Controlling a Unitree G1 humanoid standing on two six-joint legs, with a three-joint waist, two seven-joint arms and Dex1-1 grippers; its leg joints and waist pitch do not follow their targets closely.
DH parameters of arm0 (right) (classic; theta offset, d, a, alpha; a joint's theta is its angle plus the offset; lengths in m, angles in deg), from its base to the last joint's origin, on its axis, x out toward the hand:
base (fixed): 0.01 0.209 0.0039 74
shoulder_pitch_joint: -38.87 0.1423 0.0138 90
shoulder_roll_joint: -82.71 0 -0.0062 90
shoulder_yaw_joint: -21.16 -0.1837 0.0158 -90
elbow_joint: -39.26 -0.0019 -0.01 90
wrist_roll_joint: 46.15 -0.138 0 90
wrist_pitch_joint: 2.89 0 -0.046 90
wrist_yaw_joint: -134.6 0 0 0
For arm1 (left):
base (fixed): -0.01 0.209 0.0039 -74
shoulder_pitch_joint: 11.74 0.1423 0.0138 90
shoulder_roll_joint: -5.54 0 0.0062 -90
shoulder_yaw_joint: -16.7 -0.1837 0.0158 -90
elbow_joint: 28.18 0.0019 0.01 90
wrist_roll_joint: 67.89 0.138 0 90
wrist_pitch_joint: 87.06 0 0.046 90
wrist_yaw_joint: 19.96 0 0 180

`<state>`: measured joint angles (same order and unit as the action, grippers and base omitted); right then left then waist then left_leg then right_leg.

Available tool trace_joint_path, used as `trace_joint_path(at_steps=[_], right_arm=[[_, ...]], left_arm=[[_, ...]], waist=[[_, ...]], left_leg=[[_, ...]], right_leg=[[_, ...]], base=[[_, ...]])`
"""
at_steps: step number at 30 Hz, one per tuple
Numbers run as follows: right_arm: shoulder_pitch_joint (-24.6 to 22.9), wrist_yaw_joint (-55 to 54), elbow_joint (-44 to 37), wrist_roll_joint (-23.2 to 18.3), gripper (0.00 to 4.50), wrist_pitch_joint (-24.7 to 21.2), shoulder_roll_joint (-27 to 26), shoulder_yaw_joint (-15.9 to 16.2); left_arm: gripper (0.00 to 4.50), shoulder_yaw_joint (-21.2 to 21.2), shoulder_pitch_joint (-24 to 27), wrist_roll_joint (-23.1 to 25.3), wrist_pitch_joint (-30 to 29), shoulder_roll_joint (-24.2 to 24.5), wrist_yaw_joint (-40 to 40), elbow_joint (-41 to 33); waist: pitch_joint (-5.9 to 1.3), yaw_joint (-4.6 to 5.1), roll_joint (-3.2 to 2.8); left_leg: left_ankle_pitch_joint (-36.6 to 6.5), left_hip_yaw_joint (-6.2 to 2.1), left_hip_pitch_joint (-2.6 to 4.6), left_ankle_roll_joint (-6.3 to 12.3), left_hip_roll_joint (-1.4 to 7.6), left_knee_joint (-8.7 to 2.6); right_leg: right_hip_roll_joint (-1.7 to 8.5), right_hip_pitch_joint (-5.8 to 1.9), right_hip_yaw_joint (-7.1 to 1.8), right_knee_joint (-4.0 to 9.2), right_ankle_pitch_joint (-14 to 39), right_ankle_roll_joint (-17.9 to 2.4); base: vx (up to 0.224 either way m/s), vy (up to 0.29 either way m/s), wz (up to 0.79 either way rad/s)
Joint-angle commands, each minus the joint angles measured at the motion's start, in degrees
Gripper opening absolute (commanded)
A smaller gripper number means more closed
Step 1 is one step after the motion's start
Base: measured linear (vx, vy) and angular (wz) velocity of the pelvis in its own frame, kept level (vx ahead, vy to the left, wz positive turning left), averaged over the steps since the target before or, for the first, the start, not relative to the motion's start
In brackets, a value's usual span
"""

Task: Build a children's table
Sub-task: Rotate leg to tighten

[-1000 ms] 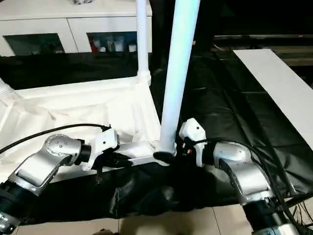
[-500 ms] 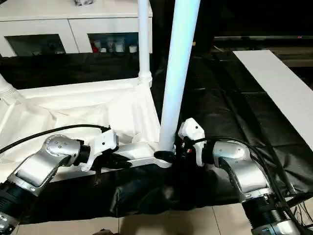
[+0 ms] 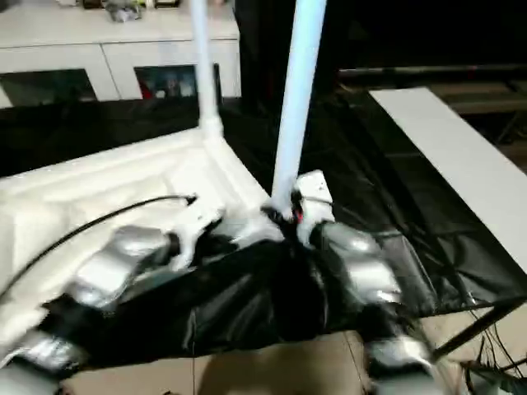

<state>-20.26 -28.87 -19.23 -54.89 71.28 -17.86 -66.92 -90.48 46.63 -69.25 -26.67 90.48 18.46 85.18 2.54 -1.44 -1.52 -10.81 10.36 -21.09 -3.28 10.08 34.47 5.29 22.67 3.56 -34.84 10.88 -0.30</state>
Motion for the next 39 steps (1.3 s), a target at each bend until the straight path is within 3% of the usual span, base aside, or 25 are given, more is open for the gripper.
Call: trace_joint_path(at_steps=[1, 2, 4, 7, 8, 12, 13, 14, 15, 18, 19, 20, 21, 22, 23, 25, 26, 27, 29, 33, 39], right_arm=[[-0.7, -8.7, 9.2, -0.6, 2.54, -3.1, -3.2, -1.6], [0.6, -11.2, 11.2, -1.4, 2.49, -2.2, -4.8, -2.9], [2.3, -13.1, 13.8, -2.3, 2.48, 0.0, -6.8, -4.3], [3.8, -12.4, 15.2, -1.1, 2.44, 2.9, -7.8, -3.4], [4.2, -11.3, 15.0, -0.6, 2.98, 4.0, -8.0, -2.9], [4.2, -6.5, 12.7, -0.4, 3.27, 8.3, -8.0, -3.0], [3.0, -4.9, 9.3, 0.1, 3.38, 9.4, -6.2, -2.1], [2.9, -4.8, 9.0, 0.2, 3.38, 9.5, -6.1, -2.0], [2.1, -3.1, 6.8, 0.8, 3.62, 9.7, -4.7, -0.8], [0.0, 1.8, 1.4, 1.0, 3.77, 7.2, -1.3, 1.6], [-2.0, 7.2, -3.5, 0.2, 3.85, 5.4, 2.1, 3.4], [-3.0, 9.9, -6.0, -0.3, 3.85, 4.5, 3.8, 4.3], [-4.1, 13.4, -8.6, -0.9, 3.85, 3.6, 5.8, 4.9], [-6.0, 18.8, -12.2, -1.9, 3.85, 2.8, 9.1, 6.0], [-9.0, 26.6, -16.6, -2.2, 3.85, 3.2, 14.3, 8.2], [-11.3, 31.6, -19.2, -2.1, 3.85, 4.0, 18.0, 9.7], [-11.9, 32.7, -19.8, -2.2, 3.85, 4.3, 19.0, 10.0], [-12.7, 34.5, -20.6, -2.7, 3.85, 4.0, 20.4, 10.1], [-13.1, 35.6, -21.1, -2.9, 3.85, 4.2, 21.2, 10.4], [-13.4, 37.6, -21.7, -3.1, 3.85, 3.8, 22.1, 11.4], [-12.0, 37.7, -19.6, -2.8, 3.85, 4.3, 20.6, 11.1]], left_arm=[[0.0, 4.0, -3.1, -0.1, -0.3, -2.8, -8.0, 1.6], [0.0, 4.1, -3.8, 0.4, 0.3, -3.7, -9.5, 2.8], [0.0, 4.1, -4.8, 1.1, 1.7, -4.6, -11.3, 4.9], [0.0, 3.4, -5.4, 1.8, 3.1, -4.6, -11.8, 5.8], [0.0, 3.1, -5.3, 2.0, 3.4, -4.4, -11.4, 5.7], [0.0, 2.5, -4.9, 2.8, 3.8, -3.3, -9.8, 5.1], [0.0, 1.6, -4.0, 2.7, 4.3, -1.9, -7.6, 3.9], [0.0, 1.5, -3.9, 2.7, 4.3, -1.7, -7.4, 3.8], [0.0, 1.0, -3.4, 2.6, 4.8, -0.9, -5.9, 3.0], [0.0, -0.1, -2.1, 2.3, 4.3, 1.3, -2.5, 0.8], [0.0, -1.5, -0.8, 2.0, 5.5, 3.7, 2.0, -1.2], [0.0, -2.1, -0.2, 1.8, 5.9, 4.9, 4.1, -2.2], [0.0, -2.4, 0.6, 1.4, 5.9, 6.2, 6.1, -3.2], [0.0, -3.2, 1.8, 0.7, 8.3, 8.5, 10.3, -4.8], [0.0, -4.4, 3.7, -0.8, 10.0, 12.0, 16.8, -7.6], [0.0, -5.4, 4.8, -1.2, 10.6, 14.6, 20.5, -9.2], [0.0, -5.7, 4.9, -1.0, 10.6, 15.4, 21.2, -9.5], [0.0, -6.2, 5.2, -0.9, 11.0, 16.8, 22.7, -9.8], [0.0, -6.4, 5.4, -1.1, 10.7, 17.6, 24.1, -10.4], [0.0, -6.2, 5.6, -1.7, 10.2, 18.6, 25.3, -11.5], [0.0, -5.9, 5.7, -2.0, 10.7, 19.0, 26.3, -11.7]], waist=[[-2.68, 0.44, 0.04], [-2.71, 0.45, 0.01], [-3.0, 0.49, -0.22], [-2.89, 0.31, 0.13], [-2.91, 0.29, 0.0], [-2.99, 0.38, 0.13], [-3.12, 0.5, 0.09], [-3.15, 0.43, 0.12], [-3.29, 0.47, 0.27], [-3.6, 0.38, 0.27], [-3.55, 0.27, 0.11], [-3.7, 0.08, 0.07], [-4.01, -0.11, -0.33], [-4.0, -0.14, -0.48], [-4.14, -0.79, -0.52], [-4.01, -1.04, -0.51], [-3.99, -1.15, -0.55], [-3.69, -1.51, -0.51], [-3.44, -1.73, -0.58], [-3.2, -1.61, -0.49], [-3.33, -1.58, -0.22]], left_leg=[[-22.2, -1.85, 0.95, -2.08, 1.84, -4.75], [-22.6, -1.88, 0.94, -1.96, 1.82, -4.79], [-22.3, -2.13, 0.67, -1.63, 2.17, -5.26], [-22.9, -1.67, 0.88, -0.61, 2.04, -5.25], [-23.0, -1.7, 0.83, -0.51, 2.06, -5.26], [-21.3, -1.77, 0.12, 0.26, 2.07, -5.36], [-20.0, -1.92, -0.38, 0.48, 2.17, -5.53], [-19.6, -1.88, -0.3, 0.68, 2.22, -5.51], [-18.2, -1.68, -0.05, 1.17, 2.33, -5.3], [-15.1, -1.43, -0.31, 2.41, 2.38, -4.99], [-14.0, -1.2, -0.15, 3.04, 2.4, -4.8], [-13.2, -1.27, -0.32, 3.58, 2.41, -4.67], [-8.2, -1.28, -0.7, 4.95, 2.61, -4.36], [-7.3, -1.16, -0.62, 5.33, 2.68, -4.22], [-6.6, -1.21, -0.49, 6.33, 2.68, -3.97], [-5.6, -0.98, -0.25, 7.55, 2.79, -3.88], [-5.8, -0.94, -0.08, 7.57, 2.82, -3.88], [-8.0, -0.77, -0.04, 7.12, 2.83, -4.1], [-11.3, -0.87, 0.2, 5.34, 2.93, -4.5], [-15.6, -0.91, 0.57, 2.13, 3.12, -4.99], [-14.2, -0.9, 0.24, 2.14, 2.86, -4.84]], right_leg=[[3.22, -1.2, -1.56, 6.55, 33.0, -5.6], [3.17, -1.26, -1.42, 6.72, 33.1, -5.3], [3.03, -1.67, -1.29, 6.41, 27.1, -5.7], [2.94, -1.37, -1.54, 6.44, 24.5, -7.1], [3.06, -1.41, -1.56, 6.4, 24.7, -7.3], [3.2, -1.99, -1.64, 6.16, 23.9, -7.5], [3.18, -2.4, -1.54, 5.93, 22.5, -7.3], [3.14, -2.35, -1.54, 5.97, 22.0, -7.2], [2.98, -2.12, -1.69, 5.73, 19.4, -8.6], [2.95, -2.33, -1.84, 5.2, 15.5, -10.1], [2.91, -2.05, -1.9, 5.26, 14.3, -11.1], [2.88, -2.37, -1.84, 5.06, 13.1, -11.2], [2.78, -2.68, -1.84, 4.13, 5.8, -12.3], [2.72, -2.42, -1.9, 3.9, 3.8, -13.0], [2.63, -2.87, -1.81, 3.56, 0.9, -13.7], [2.64, -2.49, -2.01, 3.23, -2.8, -15.1], [2.56, -2.47, -1.96, 3.33, -2.8, -15.5], [2.66, -2.45, -1.99, 3.57, 0.7, -16.0], [2.69, -2.29, -1.98, 3.98, 6.3, -15.1], [2.74, -2.02, -2.23, 4.46, 12.0, -13.4], [2.93, -2.12, -2.33, 4.57, 13.2, -12.2]], base=[[0.0, 0.0, 0.0], [0.0, 0.0, 0.0], [0.0, 0.0, 0.0], [0.0, 0.0, 0.0], [0.0, 0.0, 0.0], [0.0, 0.0, 0.0], [0.0, 0.0, 0.0], [0.0, 0.0, 0.0], [0.0, 0.0, 0.0], [0.0, 0.0, 0.0], [0.0, 0.0, 0.0], [0.072, -0.023, 0.02], [0.053, -0.014, 0.01], [0.059, -0.01, -0.02], [0.062, -0.007, 0.0], [0.06, -0.006, 0.01], [0.0, 0.0, 0.0], [0.0, 0.0, 0.0], [0.0, 0.0, 0.0], [0.0, 0.0, 0.0], [0.0, 0.0, 0.0]])
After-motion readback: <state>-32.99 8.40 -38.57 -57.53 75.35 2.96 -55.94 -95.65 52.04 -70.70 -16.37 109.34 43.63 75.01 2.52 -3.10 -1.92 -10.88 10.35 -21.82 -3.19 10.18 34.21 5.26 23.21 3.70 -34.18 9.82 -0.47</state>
